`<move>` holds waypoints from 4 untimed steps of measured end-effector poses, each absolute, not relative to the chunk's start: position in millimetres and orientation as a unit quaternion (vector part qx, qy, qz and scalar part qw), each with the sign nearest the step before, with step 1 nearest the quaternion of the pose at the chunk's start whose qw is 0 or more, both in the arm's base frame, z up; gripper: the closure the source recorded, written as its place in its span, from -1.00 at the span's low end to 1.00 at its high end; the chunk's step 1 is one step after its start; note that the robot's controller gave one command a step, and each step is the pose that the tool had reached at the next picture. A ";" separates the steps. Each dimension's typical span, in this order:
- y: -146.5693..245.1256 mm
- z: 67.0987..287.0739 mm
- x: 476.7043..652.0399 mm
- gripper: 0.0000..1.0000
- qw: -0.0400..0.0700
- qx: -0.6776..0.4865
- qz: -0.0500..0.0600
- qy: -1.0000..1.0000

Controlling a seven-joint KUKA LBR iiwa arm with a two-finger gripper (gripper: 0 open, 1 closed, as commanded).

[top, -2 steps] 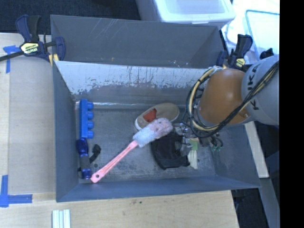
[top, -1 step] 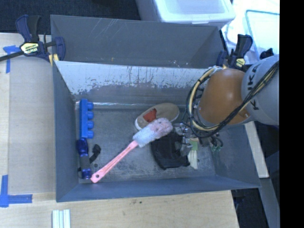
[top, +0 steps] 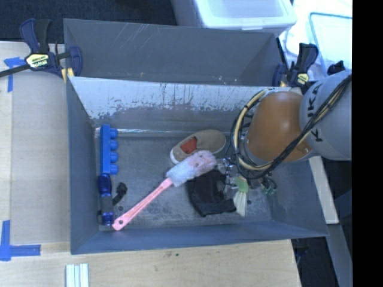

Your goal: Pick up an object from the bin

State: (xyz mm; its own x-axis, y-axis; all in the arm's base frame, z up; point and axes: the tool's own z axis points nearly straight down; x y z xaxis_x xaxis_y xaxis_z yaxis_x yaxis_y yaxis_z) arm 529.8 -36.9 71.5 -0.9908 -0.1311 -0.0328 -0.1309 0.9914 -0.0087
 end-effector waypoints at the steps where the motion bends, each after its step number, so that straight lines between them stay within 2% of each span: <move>1: -49.3 72.4 543.2 1.00 0.018 -0.071 -0.004 0.997; 2: -41.0 71.1 533.6 1.00 0.019 -0.069 -0.003 0.997; 3: -41.0 71.1 533.6 1.00 0.019 -0.069 -0.003 0.997; 4: -25.2 70.8 534.8 1.00 0.019 -0.064 -0.004 0.998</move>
Offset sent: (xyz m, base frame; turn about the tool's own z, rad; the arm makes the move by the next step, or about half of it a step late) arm 0.0023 -0.0036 -0.0015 -0.0060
